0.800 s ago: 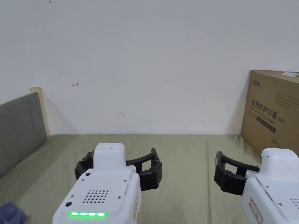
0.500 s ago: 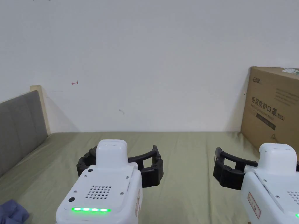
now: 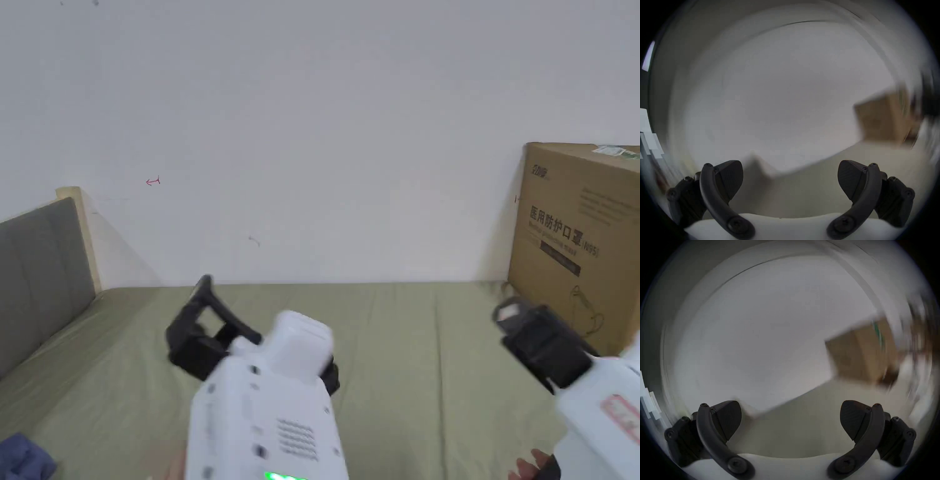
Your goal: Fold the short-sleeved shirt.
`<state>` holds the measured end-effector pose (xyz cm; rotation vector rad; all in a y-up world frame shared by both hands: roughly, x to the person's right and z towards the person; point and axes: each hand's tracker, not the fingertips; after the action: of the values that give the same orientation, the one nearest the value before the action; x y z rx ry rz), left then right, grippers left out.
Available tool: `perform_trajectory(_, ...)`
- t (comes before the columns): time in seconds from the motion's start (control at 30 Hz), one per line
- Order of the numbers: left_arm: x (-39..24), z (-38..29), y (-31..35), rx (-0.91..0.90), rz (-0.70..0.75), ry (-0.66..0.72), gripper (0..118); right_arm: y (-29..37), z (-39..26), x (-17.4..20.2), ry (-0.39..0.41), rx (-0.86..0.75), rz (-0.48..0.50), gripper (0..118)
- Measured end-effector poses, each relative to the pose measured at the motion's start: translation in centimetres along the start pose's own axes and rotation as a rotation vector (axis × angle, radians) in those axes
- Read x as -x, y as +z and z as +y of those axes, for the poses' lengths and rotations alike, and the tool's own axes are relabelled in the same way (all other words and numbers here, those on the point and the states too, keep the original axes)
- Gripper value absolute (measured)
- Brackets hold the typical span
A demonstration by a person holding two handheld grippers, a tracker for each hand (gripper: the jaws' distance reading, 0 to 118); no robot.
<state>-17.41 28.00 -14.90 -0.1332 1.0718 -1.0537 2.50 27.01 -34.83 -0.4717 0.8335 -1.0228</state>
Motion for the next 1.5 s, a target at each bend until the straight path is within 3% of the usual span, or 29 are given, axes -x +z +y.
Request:
perform_trajectory(0.03,-2.0,-0.5,0.5,-0.104,0.062,-0.288,116,-0.1,0.0,-2.9,-0.363,0.003,-0.022,118)
perform_trajectory(0.07,-3.4,-1.6,0.9,-0.204,0.071,-0.476,116,0.4,-0.3,-5.6,-0.647,0.001,-0.129,118)
perform_trajectory(0.1,-3.7,-2.0,1.1,-0.249,0.051,-0.526,116,0.8,-1.3,-7.6,-0.826,-0.001,-0.219,118)
perform_trajectory(0.13,-3.6,-1.6,1.5,-0.221,-0.008,-0.457,116,1.0,-2.2,-9.1,-0.958,0.002,-0.263,118)
perform_trajectory(0.17,-2.1,-0.4,1.4,-0.125,-0.116,-0.186,116,1.0,-2.6,-9.7,-0.929,0.025,-0.295,118)
perform_trajectory(0.2,-0.6,0.2,1.0,-0.047,-0.180,0.045,116,0.7,-2.2,-9.7,-0.796,0.055,-0.305,118)
perform_trajectory(0.3,4.5,-1.7,-2.0,0.198,-0.342,0.840,116,-0.6,0.8,-5.5,-0.155,-0.003,-0.226,118)
perform_trajectory(0.33,5.1,-3.1,-2.7,0.238,-0.386,1.036,116,-1.1,0.9,-2.3,0.139,-0.036,-0.223,118)
perform_trajectory(0.4,5.6,-4.8,-3.7,0.278,-0.416,1.145,116,-1.4,0.0,2.1,0.729,-0.093,-0.211,118)
perform_trajectory(0.43,5.5,-4.9,-3.9,0.300,-0.359,1.086,116,-1.3,-1.5,3.6,1.009,-0.165,-0.221,118)
perform_trajectory(0.47,5.4,-5.1,-4.0,0.318,-0.313,1.039,116,-1.3,-2.6,4.6,1.177,-0.199,-0.217,118)
perform_trajectory(0.5,5.5,-5.3,-4.0,0.309,-0.299,1.007,116,-1.2,-2.8,4.8,1.197,-0.194,-0.198,118)
perform_trajectory(0.6,5.7,-5.7,-3.9,0.283,-0.289,1.012,116,-0.5,-2.6,4.9,1.080,-0.177,-0.161,118)
perform_trajectory(0.67,5.8,-5.8,-3.7,0.269,-0.259,1.007,116,-0.5,-3.0,4.9,1.058,-0.189,-0.201,118)
perform_trajectory(0.93,5.7,-5.8,-3.4,0.258,-0.274,1.029,116,-0.8,-4.1,4.4,1.121,-0.147,-0.240,118)
perform_trajectory(1.3,4.6,-5.3,-2.7,0.256,-0.298,1.046,116,-0.4,-4.4,4.5,1.097,-0.088,-0.230,118)
perform_trajectory(1.5,4.4,-4.6,-2.5,0.245,-0.325,1.055,116,-0.4,-5.1,4.7,1.137,-0.082,-0.242,118)
